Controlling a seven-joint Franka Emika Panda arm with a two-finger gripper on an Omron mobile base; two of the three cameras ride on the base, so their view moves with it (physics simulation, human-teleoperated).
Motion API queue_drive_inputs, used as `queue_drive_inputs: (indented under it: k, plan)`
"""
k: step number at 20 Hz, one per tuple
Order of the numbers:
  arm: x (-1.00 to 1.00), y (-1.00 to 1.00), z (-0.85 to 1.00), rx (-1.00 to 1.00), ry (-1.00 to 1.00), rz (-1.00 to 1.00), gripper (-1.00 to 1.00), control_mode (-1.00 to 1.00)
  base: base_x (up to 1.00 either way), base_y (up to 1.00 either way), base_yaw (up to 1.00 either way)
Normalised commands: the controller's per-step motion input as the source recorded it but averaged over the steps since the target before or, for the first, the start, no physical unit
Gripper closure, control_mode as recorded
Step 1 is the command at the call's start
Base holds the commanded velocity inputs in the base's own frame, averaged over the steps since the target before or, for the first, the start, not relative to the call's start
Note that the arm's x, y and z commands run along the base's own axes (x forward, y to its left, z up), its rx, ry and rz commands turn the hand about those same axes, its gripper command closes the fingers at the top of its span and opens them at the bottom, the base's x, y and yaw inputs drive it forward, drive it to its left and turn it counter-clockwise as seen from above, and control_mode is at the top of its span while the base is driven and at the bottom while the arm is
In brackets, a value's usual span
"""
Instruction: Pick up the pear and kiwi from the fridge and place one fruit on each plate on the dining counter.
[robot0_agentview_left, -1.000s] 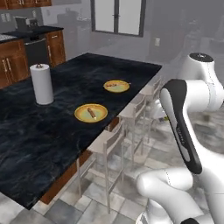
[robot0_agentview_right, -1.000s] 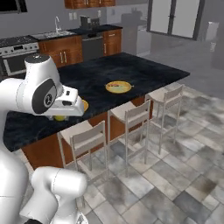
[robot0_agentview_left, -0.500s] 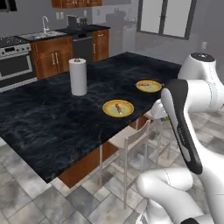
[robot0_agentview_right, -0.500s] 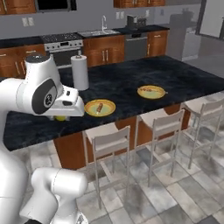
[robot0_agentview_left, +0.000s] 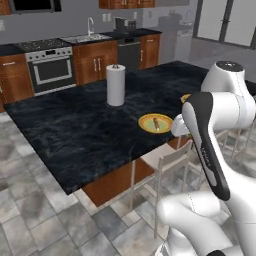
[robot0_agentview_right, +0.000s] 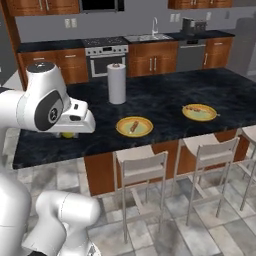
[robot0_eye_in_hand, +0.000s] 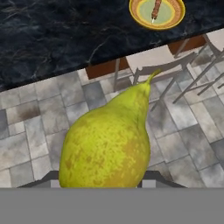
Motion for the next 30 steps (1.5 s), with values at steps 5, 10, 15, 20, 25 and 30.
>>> queue_drive_inputs:
  k: [5,10,15,20,25,30]
  plan:
    - [0.0,0.0,0.0,0.0,0.0,0.0,1.0,1.0,0.21,-0.21,0.02]
    - [0.0,0.0,0.0,0.0,0.0,0.0,1.0,1.0,0.15,-0.6,-0.01]
    - [0.0,0.0,0.0,0.0,0.0,0.0,1.0,1.0,0.49,-0.48,-0.01]
    - [0.0,0.0,0.0,0.0,0.0,0.0,1.0,1.0,0.6,-0.21,0.0]
    - [0.0,0.0,0.0,0.0,0.0,0.0,1.0,1.0,0.16,-0.05,0.0]
    - [0.0,0.0,0.0,0.0,0.0,0.0,1.0,1.0,0.18,0.05,0.01]
